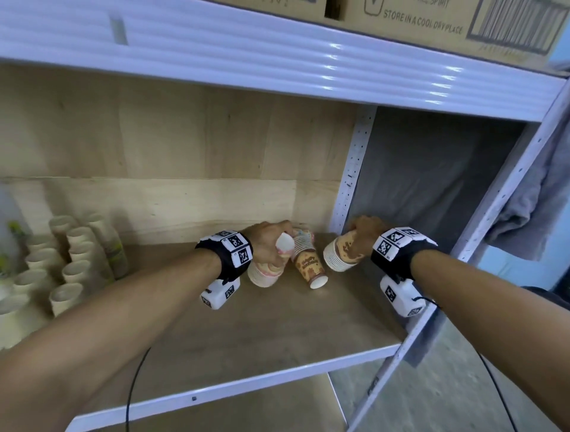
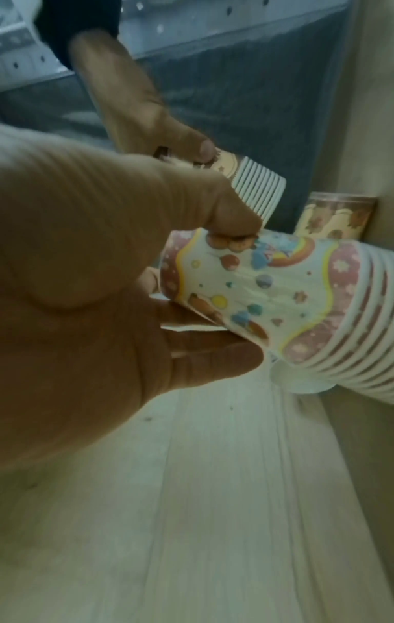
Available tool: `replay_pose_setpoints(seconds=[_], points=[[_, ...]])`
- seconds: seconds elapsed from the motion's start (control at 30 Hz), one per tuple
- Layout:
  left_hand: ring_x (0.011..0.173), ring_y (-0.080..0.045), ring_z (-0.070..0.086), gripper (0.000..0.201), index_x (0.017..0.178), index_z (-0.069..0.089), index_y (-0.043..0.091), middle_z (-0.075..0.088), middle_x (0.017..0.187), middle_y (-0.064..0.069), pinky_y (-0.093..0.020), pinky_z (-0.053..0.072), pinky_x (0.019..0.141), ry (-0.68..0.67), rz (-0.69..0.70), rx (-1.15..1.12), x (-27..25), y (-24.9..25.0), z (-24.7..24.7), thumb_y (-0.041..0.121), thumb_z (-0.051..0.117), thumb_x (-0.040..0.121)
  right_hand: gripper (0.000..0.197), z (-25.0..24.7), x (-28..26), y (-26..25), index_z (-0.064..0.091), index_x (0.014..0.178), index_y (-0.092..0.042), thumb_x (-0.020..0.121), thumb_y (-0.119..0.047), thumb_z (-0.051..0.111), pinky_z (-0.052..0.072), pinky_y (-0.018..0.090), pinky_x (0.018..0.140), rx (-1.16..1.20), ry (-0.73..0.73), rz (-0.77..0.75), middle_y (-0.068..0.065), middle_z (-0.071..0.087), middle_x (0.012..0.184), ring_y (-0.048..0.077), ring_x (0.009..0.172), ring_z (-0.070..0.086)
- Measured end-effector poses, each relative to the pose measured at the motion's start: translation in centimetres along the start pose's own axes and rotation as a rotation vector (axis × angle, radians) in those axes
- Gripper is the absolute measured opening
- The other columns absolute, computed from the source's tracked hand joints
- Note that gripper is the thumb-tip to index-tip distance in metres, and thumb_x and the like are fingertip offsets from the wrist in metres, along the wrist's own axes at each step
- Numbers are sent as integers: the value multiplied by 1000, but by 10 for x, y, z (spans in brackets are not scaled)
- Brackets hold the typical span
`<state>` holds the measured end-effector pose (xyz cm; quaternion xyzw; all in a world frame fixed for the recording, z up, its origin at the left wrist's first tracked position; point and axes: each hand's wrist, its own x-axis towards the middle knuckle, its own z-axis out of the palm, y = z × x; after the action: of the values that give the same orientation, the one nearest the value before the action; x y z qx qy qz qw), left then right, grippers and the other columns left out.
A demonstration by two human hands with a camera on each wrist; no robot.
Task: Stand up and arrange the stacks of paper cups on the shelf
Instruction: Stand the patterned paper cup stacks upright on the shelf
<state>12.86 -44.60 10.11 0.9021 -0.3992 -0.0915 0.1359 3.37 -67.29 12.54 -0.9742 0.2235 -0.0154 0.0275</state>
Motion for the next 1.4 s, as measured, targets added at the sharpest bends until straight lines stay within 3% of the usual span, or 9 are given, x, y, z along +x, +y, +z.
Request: replay_pose_setpoints(seconds=[0.2,0.33,0.47,0.7,0.9,1.07,1.2,1.3,1.4], points=[[98,-23,60,54,117,50,26,59,114,-1,-36,57,77,51,-115,4,-29,-21,-45,22,76,70,55,-35,13,-56,57,125,-8,76,-24,78,45,36,92,66,13,-149,14,58,127,33,117,55],[102,-19,53,57,124,53,22,53,122,0,-28,48,75,80,-203,51,-49,-41,-67,24,77,73,33,-42,15,-105,62,120,-5,87,-9,62,44,26,79,34,66,-247,12,62,122,27,109,61],[110,-22,56,55,123,57,18,55,127,-2,-32,52,85,103,-300,73,-73,-61,-80,26,79,74,51,-41,8,-146,53,115,-10,73,-20,79,46,30,73,103,-33,-398,9,57,108,27,100,59],[114,-25,57,52,125,59,10,56,127,-7,-32,53,86,101,-439,74,-110,-92,-83,19,77,77,51,-16,-3,-212,53,115,-13,73,-24,80,43,26,69,155,-119,-568,5,58,115,25,103,58],[94,-16,53,48,124,62,0,58,110,-7,-17,40,56,26,-482,71,-129,-116,-75,12,74,79,34,15,-10,-254,59,106,-11,77,-18,75,40,25,69,218,-166,-651,2,56,103,22,98,58],[93,-14,45,47,125,62,-1,60,116,-11,-3,35,39,-32,-508,82,-131,-135,-64,5,74,81,36,33,-13,-276,57,98,-17,70,-20,80,40,22,64,223,-222,-699,0,58,101,22,97,60],[92,-14,40,36,112,60,12,45,94,-2,-7,36,45,-53,-555,76,-128,-143,-54,7,76,80,41,42,-14,-284,59,104,-14,69,-19,80,40,23,65,225,-231,-720,-1,56,98,20,91,57],[92,-12,44,43,117,62,12,47,100,1,-20,40,71,-56,-571,95,-131,-144,-48,11,79,78,43,49,-13,-287,56,101,-15,68,-22,82,41,26,67,222,-257,-725,-2,53,96,19,89,53],[91,-12,51,44,118,64,7,56,101,0,-23,42,77,-35,-568,113,-130,-143,-44,14,79,78,46,55,-13,-288,55,102,-17,67,-26,83,42,27,70,237,-268,-721,-2,55,103,20,96,55]])
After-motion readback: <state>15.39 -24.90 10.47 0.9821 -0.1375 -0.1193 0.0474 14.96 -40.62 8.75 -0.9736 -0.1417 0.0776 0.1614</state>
